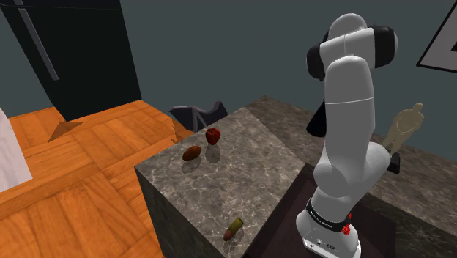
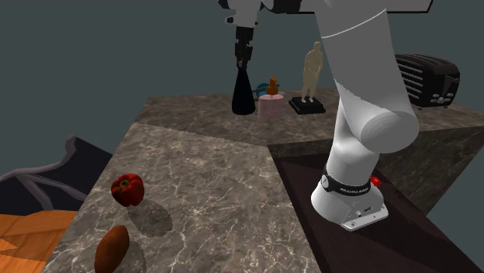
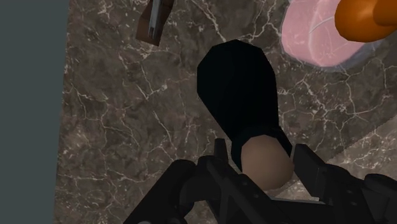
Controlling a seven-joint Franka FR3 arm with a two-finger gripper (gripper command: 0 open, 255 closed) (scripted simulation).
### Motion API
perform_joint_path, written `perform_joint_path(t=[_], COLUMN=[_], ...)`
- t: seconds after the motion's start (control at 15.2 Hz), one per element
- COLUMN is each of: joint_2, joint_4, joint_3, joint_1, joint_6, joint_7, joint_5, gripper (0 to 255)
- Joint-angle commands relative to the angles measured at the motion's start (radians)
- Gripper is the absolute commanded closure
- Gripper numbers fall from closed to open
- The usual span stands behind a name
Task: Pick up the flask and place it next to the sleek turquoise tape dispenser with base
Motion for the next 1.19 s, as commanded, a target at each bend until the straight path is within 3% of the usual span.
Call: perform_joint_path(t=[0.0,0.46,0.53,0.86,1.12], joint_2=[0.011,0.011,0.011,0.011,-0.016], joint_4=[-0.013,-0.013,-0.012,-0.013,0.088], joint_3=[0.008,0.008,0.009,0.008,-0.013], joint_1=[-0.005,-0.005,-0.006,-0.005,-0.023], joint_6=[0.02,0.02,0.02,0.02,-0.087], joint_7=[-0.009,-0.009,-0.009,-0.009,0.017], joint_5=[0.012,0.012,0.012,0.012,-0.022], gripper=[255,255,0,0,0])
